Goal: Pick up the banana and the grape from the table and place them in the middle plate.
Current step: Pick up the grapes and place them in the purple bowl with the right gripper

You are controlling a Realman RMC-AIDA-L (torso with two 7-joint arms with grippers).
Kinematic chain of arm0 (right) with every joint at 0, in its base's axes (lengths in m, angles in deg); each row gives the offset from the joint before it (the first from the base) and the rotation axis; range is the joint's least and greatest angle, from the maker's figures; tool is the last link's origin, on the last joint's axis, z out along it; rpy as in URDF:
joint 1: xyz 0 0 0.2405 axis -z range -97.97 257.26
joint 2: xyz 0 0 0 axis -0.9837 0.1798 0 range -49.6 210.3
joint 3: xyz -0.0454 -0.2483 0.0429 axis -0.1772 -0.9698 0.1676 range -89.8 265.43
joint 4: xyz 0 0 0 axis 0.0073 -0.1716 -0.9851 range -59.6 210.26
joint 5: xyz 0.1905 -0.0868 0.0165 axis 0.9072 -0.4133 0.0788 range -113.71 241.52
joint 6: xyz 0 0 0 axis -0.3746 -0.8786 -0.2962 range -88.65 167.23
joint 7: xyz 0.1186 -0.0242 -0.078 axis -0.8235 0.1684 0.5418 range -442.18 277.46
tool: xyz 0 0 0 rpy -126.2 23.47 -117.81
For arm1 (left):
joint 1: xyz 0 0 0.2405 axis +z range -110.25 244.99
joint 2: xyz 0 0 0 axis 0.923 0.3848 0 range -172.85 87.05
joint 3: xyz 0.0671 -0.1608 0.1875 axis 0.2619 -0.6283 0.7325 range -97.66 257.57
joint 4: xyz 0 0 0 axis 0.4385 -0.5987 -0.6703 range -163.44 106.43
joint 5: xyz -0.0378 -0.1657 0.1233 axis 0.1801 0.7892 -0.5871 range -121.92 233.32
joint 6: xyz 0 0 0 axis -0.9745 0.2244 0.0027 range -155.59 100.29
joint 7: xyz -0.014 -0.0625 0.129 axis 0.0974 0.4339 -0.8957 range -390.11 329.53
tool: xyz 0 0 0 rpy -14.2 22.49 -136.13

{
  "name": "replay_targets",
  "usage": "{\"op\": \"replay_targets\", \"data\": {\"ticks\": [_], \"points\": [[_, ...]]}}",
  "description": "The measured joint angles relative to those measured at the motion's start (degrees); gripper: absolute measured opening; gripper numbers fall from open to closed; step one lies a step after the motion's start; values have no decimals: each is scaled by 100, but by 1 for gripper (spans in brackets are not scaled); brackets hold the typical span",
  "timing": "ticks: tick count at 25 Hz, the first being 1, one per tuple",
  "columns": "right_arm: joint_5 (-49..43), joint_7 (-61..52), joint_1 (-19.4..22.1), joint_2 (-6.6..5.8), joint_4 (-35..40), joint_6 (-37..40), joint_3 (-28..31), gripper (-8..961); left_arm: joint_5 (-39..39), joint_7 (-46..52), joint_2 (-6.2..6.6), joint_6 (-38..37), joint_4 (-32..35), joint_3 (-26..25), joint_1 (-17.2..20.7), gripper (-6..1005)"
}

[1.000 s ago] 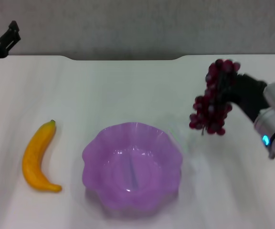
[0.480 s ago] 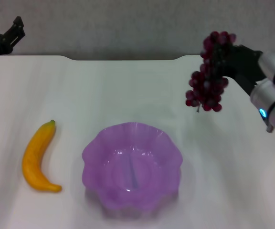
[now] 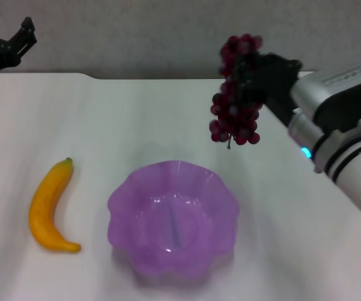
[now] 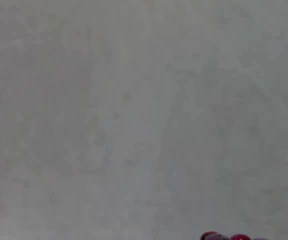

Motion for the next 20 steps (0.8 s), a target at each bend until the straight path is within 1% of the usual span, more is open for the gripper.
{"op": "replay_targets", "data": {"ticks": [10, 13, 20], "points": [[-9, 9, -522, -18, -153, -39, -986, 219, 8, 0, 3, 0, 0, 28, -27, 873], [-10, 9, -550, -21, -164, -54, -1113, 218, 12, 0, 3, 0, 1, 25, -27, 873], [-23, 29, -435, -37, 35, -61, -1419, 214, 10, 0, 11, 0, 1, 6, -7, 873]]}}
